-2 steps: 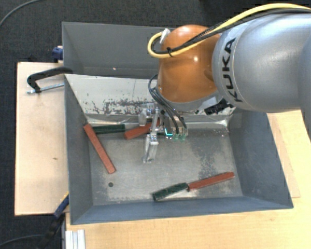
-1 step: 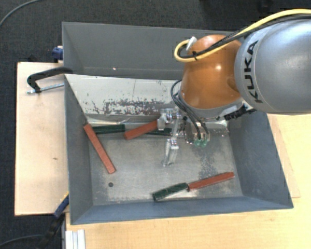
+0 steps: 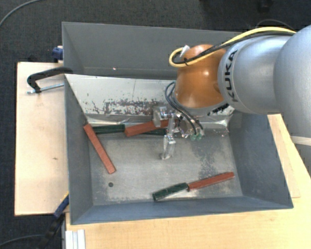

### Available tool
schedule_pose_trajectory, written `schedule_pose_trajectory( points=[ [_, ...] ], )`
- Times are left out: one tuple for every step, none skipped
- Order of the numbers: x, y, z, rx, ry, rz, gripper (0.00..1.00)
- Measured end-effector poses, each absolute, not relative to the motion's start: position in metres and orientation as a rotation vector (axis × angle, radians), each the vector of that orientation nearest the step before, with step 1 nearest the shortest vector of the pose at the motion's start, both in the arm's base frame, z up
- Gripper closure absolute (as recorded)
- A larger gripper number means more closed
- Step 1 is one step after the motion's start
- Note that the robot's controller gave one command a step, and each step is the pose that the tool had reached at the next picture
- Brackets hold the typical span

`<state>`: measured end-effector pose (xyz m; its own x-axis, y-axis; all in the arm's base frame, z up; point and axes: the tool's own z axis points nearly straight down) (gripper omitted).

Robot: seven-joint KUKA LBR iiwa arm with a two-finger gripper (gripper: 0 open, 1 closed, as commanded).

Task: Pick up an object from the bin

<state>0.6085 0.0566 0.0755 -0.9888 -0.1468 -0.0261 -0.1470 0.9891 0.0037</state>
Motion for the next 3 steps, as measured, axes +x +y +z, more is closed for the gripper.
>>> schedule_pose_trajectory(
  points=[
    [0.602,0.057,0.072,-0.236,3.131,0.004,1.0],
    [0.594,0.061,0.188,-0.415,3.099,0.001,1.0],
    [0.558,0.088,0.248,-0.787,3.03,0.001,1.0]
  ],
)
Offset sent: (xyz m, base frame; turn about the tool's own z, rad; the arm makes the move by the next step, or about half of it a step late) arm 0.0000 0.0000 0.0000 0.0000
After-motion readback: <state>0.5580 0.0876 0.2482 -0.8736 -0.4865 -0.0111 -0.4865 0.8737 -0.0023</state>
